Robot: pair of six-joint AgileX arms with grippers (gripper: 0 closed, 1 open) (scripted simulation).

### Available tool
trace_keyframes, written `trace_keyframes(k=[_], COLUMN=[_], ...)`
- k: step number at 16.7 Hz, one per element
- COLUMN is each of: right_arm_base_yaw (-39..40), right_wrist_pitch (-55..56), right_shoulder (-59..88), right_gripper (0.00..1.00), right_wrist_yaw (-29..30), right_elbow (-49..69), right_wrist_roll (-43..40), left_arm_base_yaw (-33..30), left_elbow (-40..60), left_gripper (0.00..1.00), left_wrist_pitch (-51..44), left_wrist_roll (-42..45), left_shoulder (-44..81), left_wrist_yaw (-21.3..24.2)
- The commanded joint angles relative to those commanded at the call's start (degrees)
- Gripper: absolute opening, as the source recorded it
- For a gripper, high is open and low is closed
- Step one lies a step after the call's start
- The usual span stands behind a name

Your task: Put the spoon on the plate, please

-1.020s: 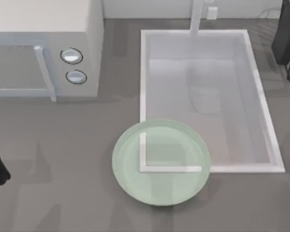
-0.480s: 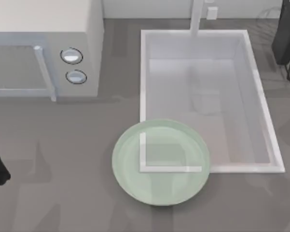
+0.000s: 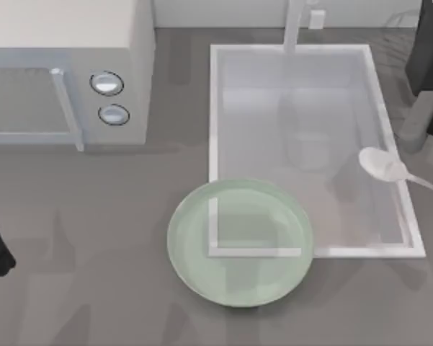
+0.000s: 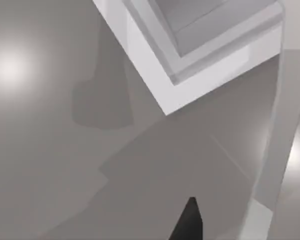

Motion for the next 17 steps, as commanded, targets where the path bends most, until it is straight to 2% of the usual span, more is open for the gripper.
trace_keyframes(k=[5,8,11,17], right_arm_base_yaw=[22.2,31.0,34.3,34.1], right_wrist_pitch=[-1.9,-2.1,-2.0,-1.8], right_shoulder=[16.8,23.7,26.5,26.3], right_gripper=[0.00,0.00,0.00,0.00], right_wrist_yaw=[-0.5,-0.4,-0.3,-0.4], right_elbow=[18.5,26.7,30.0,29.9], right_wrist_roll=[-0.3,-0.1,0.0,0.1], left_arm_base_yaw=[0.0,0.0,0.0,0.0], left_elbow=[0.0,0.0,0.0,0.0], left_gripper=[1.00,1.00,1.00,1.00], left_wrist_pitch=[0.0,0.0,0.0,0.0], left_wrist_roll=[0.0,0.0,0.0,0.0], left_shoulder=[0.0,0.0,0.0,0.0], left_wrist_yaw=[0.0,0.0,0.0,0.0])
